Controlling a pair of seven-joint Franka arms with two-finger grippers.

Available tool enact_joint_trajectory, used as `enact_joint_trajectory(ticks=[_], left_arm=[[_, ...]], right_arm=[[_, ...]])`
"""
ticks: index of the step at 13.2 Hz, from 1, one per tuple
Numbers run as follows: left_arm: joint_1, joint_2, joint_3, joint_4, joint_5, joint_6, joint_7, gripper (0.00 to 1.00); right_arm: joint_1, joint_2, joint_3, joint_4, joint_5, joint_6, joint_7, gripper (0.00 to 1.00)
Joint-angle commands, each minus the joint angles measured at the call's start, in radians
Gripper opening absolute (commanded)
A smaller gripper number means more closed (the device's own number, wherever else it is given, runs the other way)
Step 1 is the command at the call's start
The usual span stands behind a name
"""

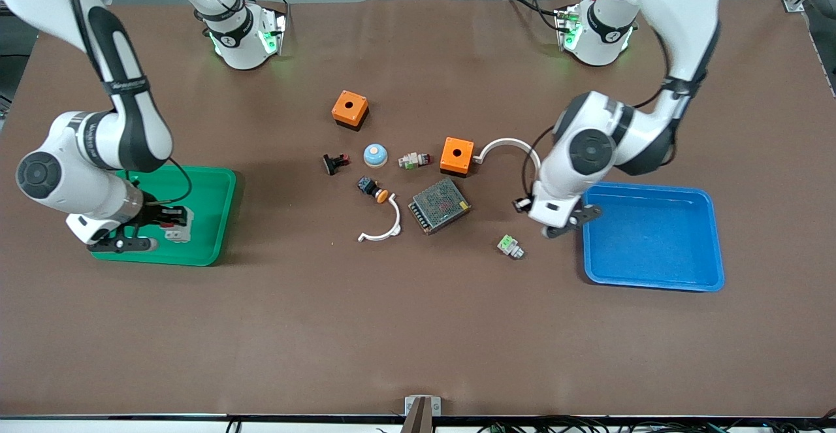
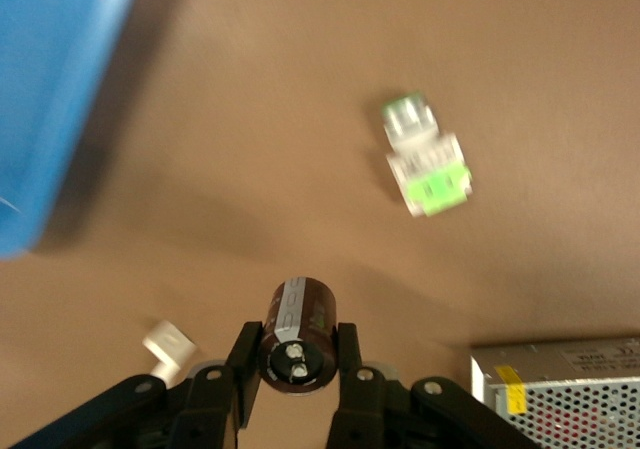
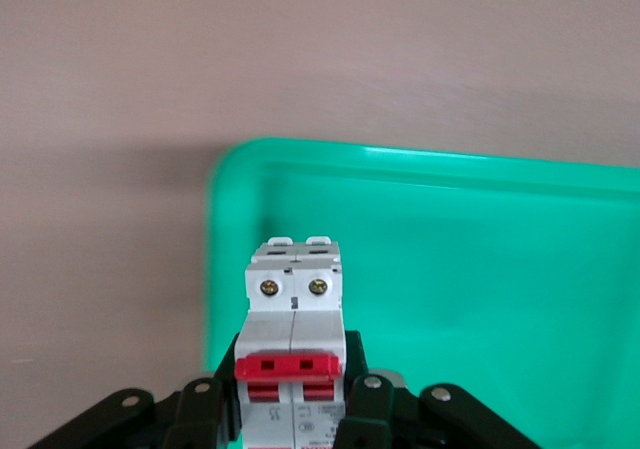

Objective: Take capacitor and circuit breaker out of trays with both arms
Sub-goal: 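Lift the capacitor with the left gripper while the right gripper grasps the breaker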

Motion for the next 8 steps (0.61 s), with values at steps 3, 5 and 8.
enact_joint_trajectory(ticks=[3,5,8], left_arm=[[-0.038,0.053,0.002,-0.091,0.022,0.154,-0.104,0.0],[-0.038,0.077,0.004,-0.098,0.022,0.168,-0.104,0.03],[-0.031,0.087,0.004,-0.09,0.021,0.166,-0.104,0.99]], right_arm=[[0.23,-0.002,-0.006,0.083,0.004,-0.051,0.31,0.13],[0.317,0.036,-0.006,0.126,0.004,-0.048,0.447,0.14],[0.422,0.144,-0.006,0.218,0.042,-0.037,0.576,0.14]])
